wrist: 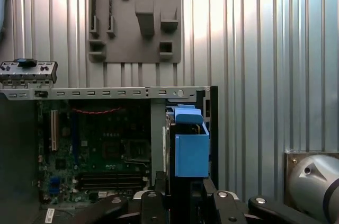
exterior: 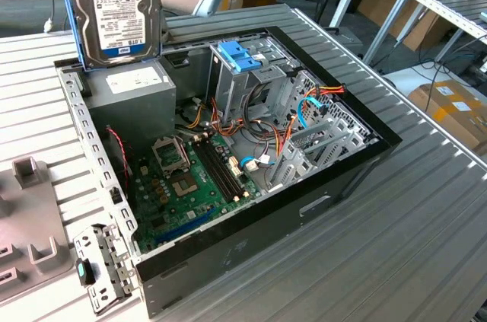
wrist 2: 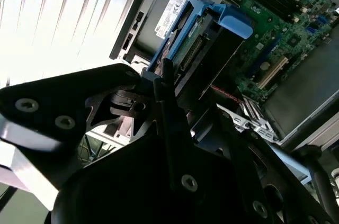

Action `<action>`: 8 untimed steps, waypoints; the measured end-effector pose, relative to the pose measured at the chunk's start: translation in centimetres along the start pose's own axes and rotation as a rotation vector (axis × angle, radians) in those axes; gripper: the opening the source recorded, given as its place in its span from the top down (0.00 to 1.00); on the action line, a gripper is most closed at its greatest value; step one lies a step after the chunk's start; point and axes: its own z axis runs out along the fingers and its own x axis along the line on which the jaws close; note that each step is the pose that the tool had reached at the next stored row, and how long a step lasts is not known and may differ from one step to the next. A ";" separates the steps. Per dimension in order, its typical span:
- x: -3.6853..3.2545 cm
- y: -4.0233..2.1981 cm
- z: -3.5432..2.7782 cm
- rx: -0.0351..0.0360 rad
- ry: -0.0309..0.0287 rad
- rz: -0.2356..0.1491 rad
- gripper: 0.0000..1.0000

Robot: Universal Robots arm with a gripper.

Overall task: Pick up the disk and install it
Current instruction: 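Pick up the disk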

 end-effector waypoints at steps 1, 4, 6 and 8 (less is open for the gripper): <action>0.00 -0.29 0.00 0.0000 0.0000 0.000 0.65; -0.02 -1.20 0.00 0.0000 0.0000 0.000 0.65; -0.05 -2.32 0.00 0.0000 0.0000 0.000 0.65; -0.07 -3.19 0.00 0.0000 0.0000 0.000 0.65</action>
